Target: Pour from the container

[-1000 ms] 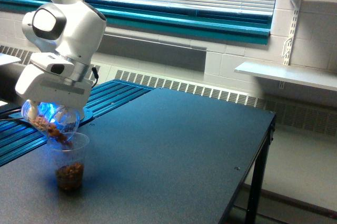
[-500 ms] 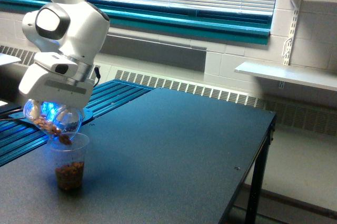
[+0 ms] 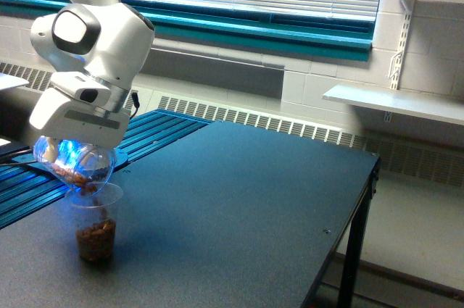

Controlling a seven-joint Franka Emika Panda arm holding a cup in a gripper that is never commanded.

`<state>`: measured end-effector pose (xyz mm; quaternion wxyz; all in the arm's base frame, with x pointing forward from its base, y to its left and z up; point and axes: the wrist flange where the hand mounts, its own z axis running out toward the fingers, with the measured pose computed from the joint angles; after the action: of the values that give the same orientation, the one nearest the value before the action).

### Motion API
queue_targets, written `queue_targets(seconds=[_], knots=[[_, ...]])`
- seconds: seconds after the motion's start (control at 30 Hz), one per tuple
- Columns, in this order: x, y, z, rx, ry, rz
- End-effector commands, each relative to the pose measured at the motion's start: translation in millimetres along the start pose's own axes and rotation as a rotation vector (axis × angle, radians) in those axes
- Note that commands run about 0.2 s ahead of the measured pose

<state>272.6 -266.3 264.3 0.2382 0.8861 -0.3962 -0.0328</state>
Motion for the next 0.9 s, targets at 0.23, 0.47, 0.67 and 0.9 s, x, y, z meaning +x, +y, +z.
queue_targets(seconds=[0.23, 0.47, 0.67, 0.9], knots=[[6.0, 2.9, -6.3, -0.006, 0.004, -0.009], [4.7, 2.2, -7.1, -0.008, 0.0, -0.017], [4.5, 1.3, -10.5, -0.006, 0.004, -0.02], [0.6, 0.7, -12.8, -0.006, 0.006, -0.027]])
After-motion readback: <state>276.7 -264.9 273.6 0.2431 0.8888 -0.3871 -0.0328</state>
